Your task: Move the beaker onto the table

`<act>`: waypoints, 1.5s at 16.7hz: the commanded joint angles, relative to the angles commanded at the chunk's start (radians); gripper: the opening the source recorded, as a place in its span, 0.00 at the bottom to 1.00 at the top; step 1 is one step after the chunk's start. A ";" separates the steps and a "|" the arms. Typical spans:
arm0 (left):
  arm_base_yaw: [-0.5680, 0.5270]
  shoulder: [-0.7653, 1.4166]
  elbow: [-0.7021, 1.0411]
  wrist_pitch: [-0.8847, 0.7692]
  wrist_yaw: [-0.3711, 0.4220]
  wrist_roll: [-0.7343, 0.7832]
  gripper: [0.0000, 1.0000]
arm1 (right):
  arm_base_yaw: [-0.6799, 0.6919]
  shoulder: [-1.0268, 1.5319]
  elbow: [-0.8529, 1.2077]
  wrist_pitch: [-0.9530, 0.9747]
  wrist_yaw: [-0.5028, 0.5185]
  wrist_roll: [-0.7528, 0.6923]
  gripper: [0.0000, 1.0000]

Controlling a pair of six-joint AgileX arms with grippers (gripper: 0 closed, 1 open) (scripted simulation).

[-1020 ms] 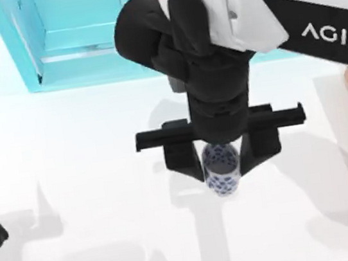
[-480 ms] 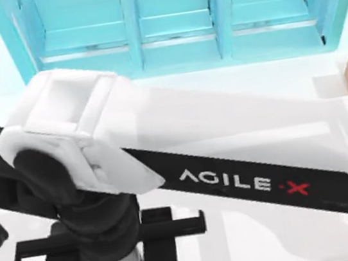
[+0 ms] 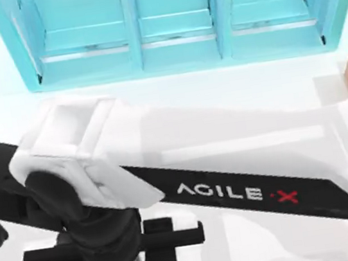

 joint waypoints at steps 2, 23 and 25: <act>0.000 0.000 0.000 0.000 0.000 0.000 1.00 | 0.001 0.001 -0.071 0.071 0.001 0.000 0.00; 0.000 0.000 0.000 0.000 0.000 0.000 1.00 | 0.003 0.002 -0.155 0.155 0.001 0.001 1.00; 0.000 0.000 0.000 0.000 0.000 0.000 1.00 | 0.003 0.002 -0.155 0.155 0.001 0.001 1.00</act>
